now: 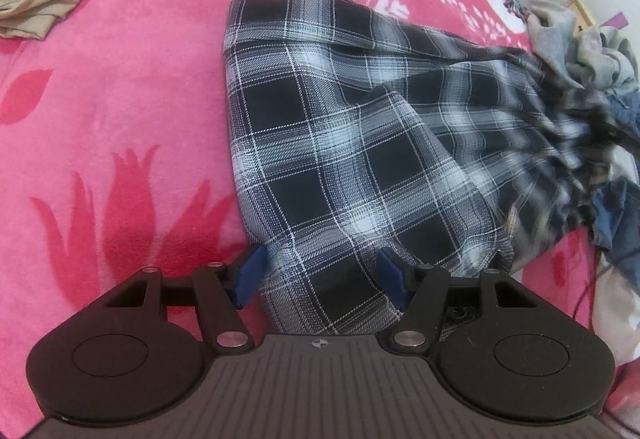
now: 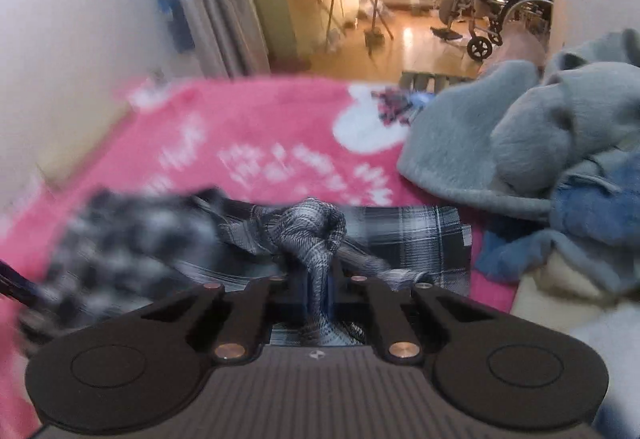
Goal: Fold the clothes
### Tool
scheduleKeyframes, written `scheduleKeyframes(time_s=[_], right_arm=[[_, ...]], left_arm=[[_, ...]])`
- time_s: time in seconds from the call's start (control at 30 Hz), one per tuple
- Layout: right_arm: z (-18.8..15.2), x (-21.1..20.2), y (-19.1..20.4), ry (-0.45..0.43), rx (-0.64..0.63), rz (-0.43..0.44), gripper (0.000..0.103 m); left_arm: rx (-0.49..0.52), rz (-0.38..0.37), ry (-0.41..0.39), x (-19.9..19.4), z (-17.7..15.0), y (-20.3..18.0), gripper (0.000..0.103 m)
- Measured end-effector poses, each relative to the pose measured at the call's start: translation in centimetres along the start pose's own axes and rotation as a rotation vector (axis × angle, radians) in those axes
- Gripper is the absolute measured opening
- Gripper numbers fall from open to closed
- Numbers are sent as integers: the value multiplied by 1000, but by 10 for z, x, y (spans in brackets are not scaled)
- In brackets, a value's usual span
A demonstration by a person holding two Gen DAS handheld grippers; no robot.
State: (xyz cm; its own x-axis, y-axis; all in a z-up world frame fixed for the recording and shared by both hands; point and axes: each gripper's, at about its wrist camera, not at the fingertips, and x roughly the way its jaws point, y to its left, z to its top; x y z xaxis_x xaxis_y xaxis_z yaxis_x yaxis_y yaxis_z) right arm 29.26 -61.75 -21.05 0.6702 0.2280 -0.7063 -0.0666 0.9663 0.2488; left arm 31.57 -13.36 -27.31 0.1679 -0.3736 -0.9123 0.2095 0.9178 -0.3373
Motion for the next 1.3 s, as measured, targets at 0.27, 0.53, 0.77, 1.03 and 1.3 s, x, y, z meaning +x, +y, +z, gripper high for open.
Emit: scheduleKeyframes(time_s=[0.27, 0.53, 0.77, 1.03, 1.3], right_arm=[[-18, 10, -36, 19, 153, -126, 11], [-10, 37, -36, 93, 50, -177, 58], [-9, 54, -57, 150, 166, -80, 52], [10, 32, -36, 35, 70, -127, 17], [1, 54, -56, 63, 204, -299, 67]], left_arm=[[11, -7, 27, 0, 4, -1, 65], [2, -17, 32, 1, 6, 3, 67], [13, -15, 25, 3, 8, 1, 70], [5, -11, 9, 3, 7, 1, 69], [-3, -36, 8, 3, 5, 7, 69]])
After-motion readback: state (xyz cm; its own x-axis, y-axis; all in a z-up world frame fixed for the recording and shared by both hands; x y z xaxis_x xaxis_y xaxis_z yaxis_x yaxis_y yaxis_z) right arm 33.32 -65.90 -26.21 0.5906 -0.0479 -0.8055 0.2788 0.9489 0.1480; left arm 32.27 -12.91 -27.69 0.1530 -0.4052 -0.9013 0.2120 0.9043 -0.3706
